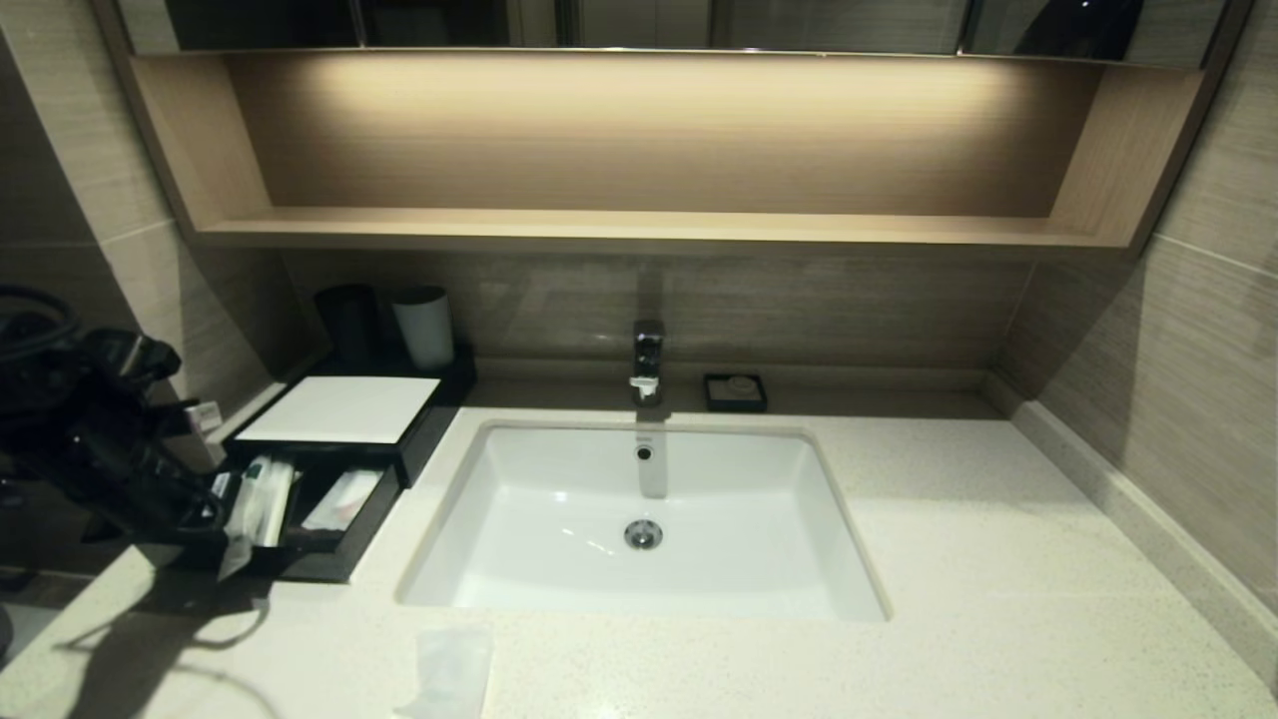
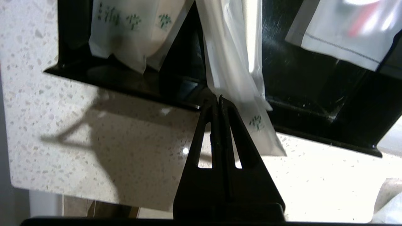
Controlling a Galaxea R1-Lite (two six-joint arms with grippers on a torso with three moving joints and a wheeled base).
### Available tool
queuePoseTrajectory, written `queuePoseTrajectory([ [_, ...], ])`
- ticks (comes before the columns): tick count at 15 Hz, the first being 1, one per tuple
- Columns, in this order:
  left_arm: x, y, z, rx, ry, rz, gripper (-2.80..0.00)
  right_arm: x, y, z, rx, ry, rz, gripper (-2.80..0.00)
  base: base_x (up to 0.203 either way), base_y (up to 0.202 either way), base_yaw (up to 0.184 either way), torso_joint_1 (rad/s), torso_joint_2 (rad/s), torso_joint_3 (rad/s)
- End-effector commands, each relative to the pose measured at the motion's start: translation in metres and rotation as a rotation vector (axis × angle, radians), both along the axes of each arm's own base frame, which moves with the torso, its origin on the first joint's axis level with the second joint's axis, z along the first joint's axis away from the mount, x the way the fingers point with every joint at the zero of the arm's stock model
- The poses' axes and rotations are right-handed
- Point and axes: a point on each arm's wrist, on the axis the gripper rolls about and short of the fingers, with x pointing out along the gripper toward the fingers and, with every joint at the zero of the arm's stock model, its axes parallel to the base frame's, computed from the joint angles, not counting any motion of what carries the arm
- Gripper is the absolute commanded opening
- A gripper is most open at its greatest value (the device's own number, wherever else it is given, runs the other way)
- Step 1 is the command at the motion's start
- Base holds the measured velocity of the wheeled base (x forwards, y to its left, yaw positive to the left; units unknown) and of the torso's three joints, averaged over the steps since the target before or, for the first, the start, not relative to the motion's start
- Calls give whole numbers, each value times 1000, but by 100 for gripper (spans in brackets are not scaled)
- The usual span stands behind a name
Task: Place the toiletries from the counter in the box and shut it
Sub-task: Place the bathroom toiletry into the drawer, then pick up the bathroom toiletry
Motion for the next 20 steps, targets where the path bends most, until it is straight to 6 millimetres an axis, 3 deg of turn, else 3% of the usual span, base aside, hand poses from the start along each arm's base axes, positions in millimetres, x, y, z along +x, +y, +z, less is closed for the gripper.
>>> queuePoseTrajectory([
  [1, 10, 3, -15, -8, 7, -2, -280, 0, 0, 0, 0, 1, 0, -280, 0, 0, 0, 0, 0, 0],
  [6, 27, -2, -5, -69, -192, -62, -280, 0, 0, 0, 0, 1, 1, -280, 0, 0, 0, 0, 0, 0],
  [11, 22, -9, 9, -65, -251, -80, -280, 0, 0, 0, 0, 1, 1, -280, 0, 0, 0, 0, 0, 0],
  [14, 13, -9, 20, -54, -275, -75, -280, 0, 0, 0, 0, 1, 0, -280, 0, 0, 0, 0, 0, 0],
  [17, -7, -2, 59, -15, -381, -31, -280, 0, 0, 0, 0, 1, 0, -280, 0, 0, 0, 0, 0, 0],
  [18, -17, -6, 69, -14, -386, -31, -280, 0, 0, 0, 0, 1, 0, -280, 0, 0, 0, 0, 0, 0],
  [20, -30, -24, 67, -58, -278, -79, -280, 0, 0, 0, 0, 1, 0, -280, 0, 0, 0, 0, 0, 0],
])
